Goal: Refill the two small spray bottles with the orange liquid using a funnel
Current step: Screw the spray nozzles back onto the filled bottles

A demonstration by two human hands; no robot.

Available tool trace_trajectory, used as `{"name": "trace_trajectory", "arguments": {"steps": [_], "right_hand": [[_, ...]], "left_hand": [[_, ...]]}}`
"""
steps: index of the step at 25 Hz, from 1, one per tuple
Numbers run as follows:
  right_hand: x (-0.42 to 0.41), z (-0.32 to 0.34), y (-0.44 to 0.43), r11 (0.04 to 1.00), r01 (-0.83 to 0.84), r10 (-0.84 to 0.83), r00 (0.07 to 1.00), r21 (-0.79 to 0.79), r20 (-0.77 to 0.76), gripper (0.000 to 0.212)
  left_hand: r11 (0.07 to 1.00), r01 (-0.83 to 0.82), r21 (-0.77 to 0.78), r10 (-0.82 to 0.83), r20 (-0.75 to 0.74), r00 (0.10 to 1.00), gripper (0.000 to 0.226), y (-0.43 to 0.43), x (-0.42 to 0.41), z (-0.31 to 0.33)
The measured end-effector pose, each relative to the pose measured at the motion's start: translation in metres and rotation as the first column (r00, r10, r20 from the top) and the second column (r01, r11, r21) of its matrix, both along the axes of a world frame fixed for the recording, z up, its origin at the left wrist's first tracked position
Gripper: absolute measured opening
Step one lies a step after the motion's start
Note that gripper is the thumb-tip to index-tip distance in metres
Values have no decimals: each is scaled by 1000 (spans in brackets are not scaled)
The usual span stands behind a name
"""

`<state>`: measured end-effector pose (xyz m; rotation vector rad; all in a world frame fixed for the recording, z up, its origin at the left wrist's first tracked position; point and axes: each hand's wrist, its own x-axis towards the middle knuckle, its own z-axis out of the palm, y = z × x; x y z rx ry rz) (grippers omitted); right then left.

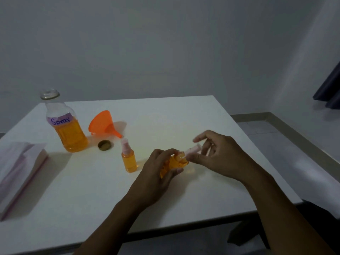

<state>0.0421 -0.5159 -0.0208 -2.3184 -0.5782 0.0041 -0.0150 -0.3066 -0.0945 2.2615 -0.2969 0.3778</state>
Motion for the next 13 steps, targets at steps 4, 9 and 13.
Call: {"name": "trace_trajectory", "arguments": {"steps": [4,9,13], "right_hand": [[-4,-5,5,994,-91,90,996,59,28,21],[1,-6,7,998,51,-48,994,-24,93,48],[0,-6,-4,988,-142,142,990,66,3,25]], "left_hand": [[1000,-5,17,6,-16,1000,45,0,-1,2],[1000,23,-4,-23,-47,999,47,-3,-4,4],[997,74,-22,-75,-64,995,41,-1,-5,7]]}}
